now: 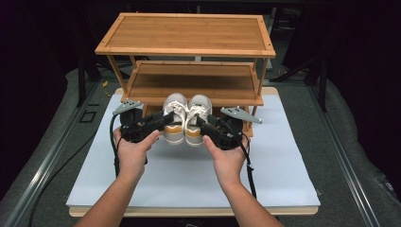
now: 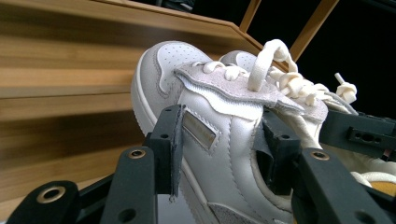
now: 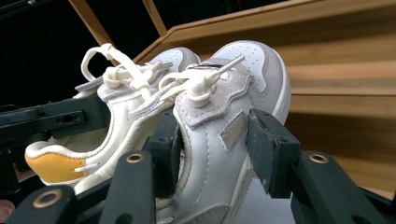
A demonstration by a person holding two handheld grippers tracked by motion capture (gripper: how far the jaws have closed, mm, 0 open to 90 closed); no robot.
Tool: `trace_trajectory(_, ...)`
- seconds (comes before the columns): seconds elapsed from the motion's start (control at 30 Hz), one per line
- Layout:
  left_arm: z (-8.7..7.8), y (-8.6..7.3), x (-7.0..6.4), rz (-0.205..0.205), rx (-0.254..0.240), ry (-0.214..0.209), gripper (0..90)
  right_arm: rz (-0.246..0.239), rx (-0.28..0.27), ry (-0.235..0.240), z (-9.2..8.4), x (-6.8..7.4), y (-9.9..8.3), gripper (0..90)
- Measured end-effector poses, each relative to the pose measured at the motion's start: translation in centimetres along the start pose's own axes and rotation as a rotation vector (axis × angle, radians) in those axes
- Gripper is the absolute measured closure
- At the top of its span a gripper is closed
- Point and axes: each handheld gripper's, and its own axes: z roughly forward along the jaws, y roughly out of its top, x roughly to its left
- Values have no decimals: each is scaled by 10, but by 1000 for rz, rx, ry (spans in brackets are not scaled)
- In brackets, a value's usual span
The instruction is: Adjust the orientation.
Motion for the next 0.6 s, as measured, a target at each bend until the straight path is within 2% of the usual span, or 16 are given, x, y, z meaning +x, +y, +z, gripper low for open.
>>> trace_trajectory(0.6,22,37,10,-21,-22,-3,567,31,-10,0,22,-9,38,556)
